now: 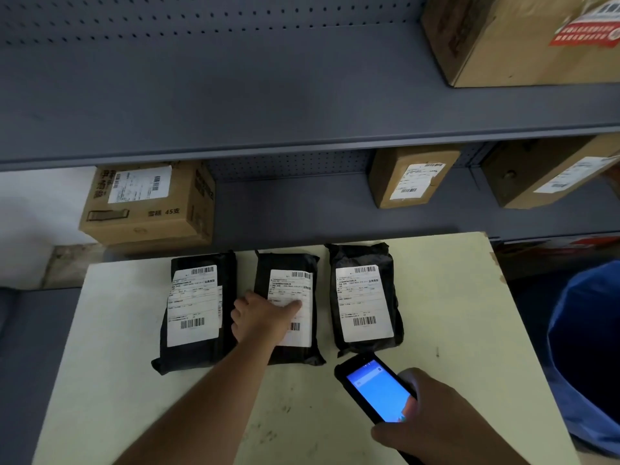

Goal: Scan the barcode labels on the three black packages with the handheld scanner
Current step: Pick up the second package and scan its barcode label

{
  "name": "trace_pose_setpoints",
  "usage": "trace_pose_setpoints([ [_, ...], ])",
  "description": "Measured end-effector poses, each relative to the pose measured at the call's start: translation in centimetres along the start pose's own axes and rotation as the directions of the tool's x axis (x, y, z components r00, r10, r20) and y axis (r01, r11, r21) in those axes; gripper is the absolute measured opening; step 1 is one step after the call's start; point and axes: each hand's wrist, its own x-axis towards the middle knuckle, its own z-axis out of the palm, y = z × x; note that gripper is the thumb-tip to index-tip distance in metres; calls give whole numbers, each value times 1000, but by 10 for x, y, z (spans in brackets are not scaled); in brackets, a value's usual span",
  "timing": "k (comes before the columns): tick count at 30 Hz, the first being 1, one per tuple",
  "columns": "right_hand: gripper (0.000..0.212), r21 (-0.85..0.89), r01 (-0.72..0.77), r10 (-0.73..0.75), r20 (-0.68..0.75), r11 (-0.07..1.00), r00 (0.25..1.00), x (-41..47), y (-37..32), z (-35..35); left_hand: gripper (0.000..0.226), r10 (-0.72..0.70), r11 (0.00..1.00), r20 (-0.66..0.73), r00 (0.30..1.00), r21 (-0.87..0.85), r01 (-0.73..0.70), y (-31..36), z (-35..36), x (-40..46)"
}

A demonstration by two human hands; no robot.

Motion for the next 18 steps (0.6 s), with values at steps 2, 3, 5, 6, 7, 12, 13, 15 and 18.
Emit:
trace_pose_setpoints([
  [2, 57, 5, 4, -4, -8, 1000, 1000, 1, 1, 0, 121, -54, 996, 42, 998, -73, 57, 2, 4, 7],
  [3, 57, 7, 3, -2, -10, 1000, 1000, 2, 2, 0, 119, -71, 990, 57, 996, -118, 77, 3, 6, 9],
  [5, 58, 12, -9, 9, -10, 1000, 1000, 3, 3, 1, 112, -83, 971, 84, 993, -217, 100, 5, 9, 11],
  [6, 59, 10, -13, 13, -10, 1000, 1000, 3, 3, 2, 107, -81, 961, 96, 992, -257, 103, 6, 10, 11],
  [7, 60, 6, -20, 20, -9, 1000, 1000, 4, 4, 4, 103, -77, 954, 105, 991, -281, 104, 6, 11, 11],
  [12, 63, 4, -35, 35, -3, 999, 999, 6, 2, 10, 94, -47, 950, 99, 994, -303, 75, 14, 15, 3],
  [13, 64, 4, -32, 32, -6, 999, 999, 7, 2, 10, 94, -46, 950, 105, 993, -302, 76, 16, 15, 1],
  [15, 65, 3, -26, 26, -6, 1000, 1000, 7, 2, 10, 96, -53, 954, 118, 992, -288, 86, 19, 12, 0],
  [18, 64, 0, -30, 30, -1, 1000, 1000, 6, 1, 7, 96, -54, 951, 145, 988, -294, 95, 18, 6, 1],
])
